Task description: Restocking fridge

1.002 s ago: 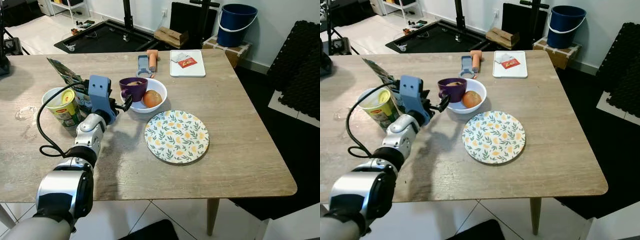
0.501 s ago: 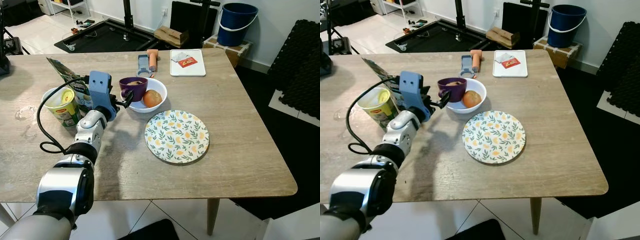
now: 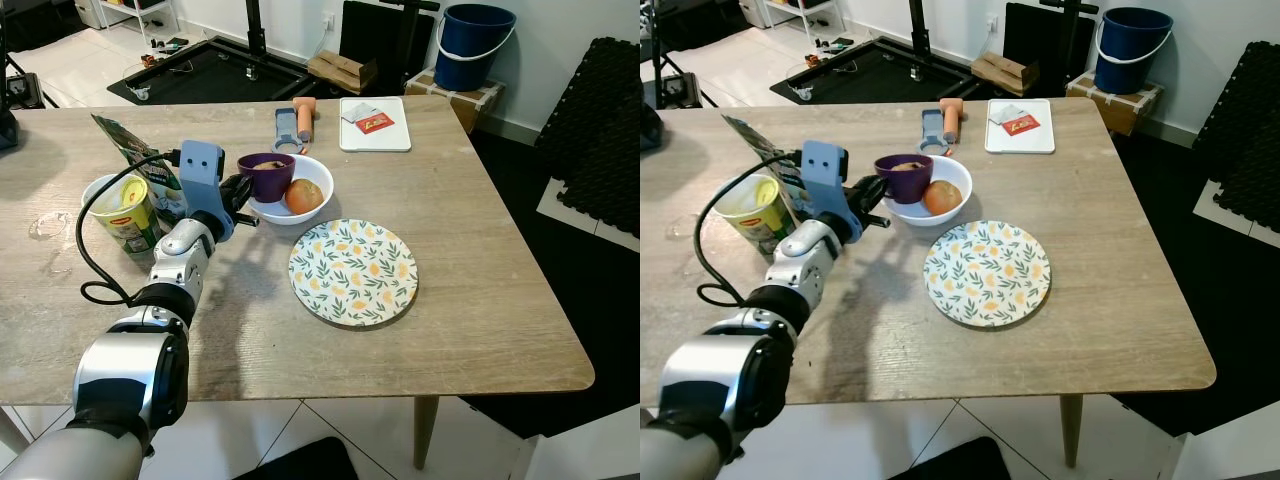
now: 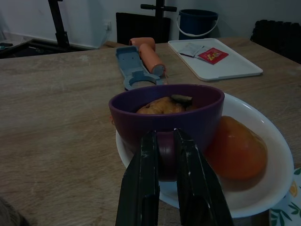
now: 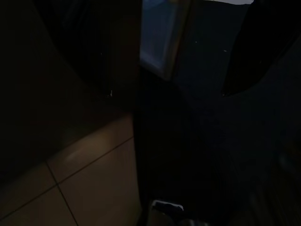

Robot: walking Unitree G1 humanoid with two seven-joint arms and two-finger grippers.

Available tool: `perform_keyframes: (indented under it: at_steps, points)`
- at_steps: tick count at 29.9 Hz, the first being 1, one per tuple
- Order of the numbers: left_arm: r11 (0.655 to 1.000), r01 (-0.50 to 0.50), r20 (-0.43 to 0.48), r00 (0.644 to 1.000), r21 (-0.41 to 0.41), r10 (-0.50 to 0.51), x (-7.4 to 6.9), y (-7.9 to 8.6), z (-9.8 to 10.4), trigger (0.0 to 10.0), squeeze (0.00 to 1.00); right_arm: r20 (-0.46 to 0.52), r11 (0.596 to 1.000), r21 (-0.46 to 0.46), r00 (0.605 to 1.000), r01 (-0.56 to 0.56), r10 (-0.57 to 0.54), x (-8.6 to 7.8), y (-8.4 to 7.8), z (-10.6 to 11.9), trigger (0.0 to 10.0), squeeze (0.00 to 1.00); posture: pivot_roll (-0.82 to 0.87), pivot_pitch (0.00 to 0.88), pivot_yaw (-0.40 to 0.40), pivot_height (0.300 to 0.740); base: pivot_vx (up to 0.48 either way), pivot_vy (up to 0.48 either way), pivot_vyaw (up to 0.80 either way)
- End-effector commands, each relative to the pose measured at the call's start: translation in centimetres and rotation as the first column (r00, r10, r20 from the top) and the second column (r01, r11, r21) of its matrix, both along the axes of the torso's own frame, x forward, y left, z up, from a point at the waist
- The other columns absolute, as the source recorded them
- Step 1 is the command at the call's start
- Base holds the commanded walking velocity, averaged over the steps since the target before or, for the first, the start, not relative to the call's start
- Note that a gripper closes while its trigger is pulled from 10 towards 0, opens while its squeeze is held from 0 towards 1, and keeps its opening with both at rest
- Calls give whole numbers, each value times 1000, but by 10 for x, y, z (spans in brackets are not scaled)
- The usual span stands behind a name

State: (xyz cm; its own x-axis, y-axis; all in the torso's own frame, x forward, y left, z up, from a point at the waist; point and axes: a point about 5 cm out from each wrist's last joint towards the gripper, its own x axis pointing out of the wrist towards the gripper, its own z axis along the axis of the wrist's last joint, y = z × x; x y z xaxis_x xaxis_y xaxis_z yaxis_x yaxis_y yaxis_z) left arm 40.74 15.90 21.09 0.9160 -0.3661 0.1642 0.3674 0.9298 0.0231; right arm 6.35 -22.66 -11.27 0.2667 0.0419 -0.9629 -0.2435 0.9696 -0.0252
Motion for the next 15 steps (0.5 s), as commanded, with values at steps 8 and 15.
perform_keyframes:
  at_steps: [8,15]
  points:
    - [1000,-3,-41,999,-5,3,-1,1,-9,0,0,-36,1000,-6,999,10,-10,-12,-4,-1,10000,0,-143,232,63,740,0,0,0]
    - [1000,2,-25,1000,-6,-2,-1,0,-7,0,0,-34,1000,-3,999,8,-8,-11,-2,-1,10000,0,-142,231,62,740,0,0,0]
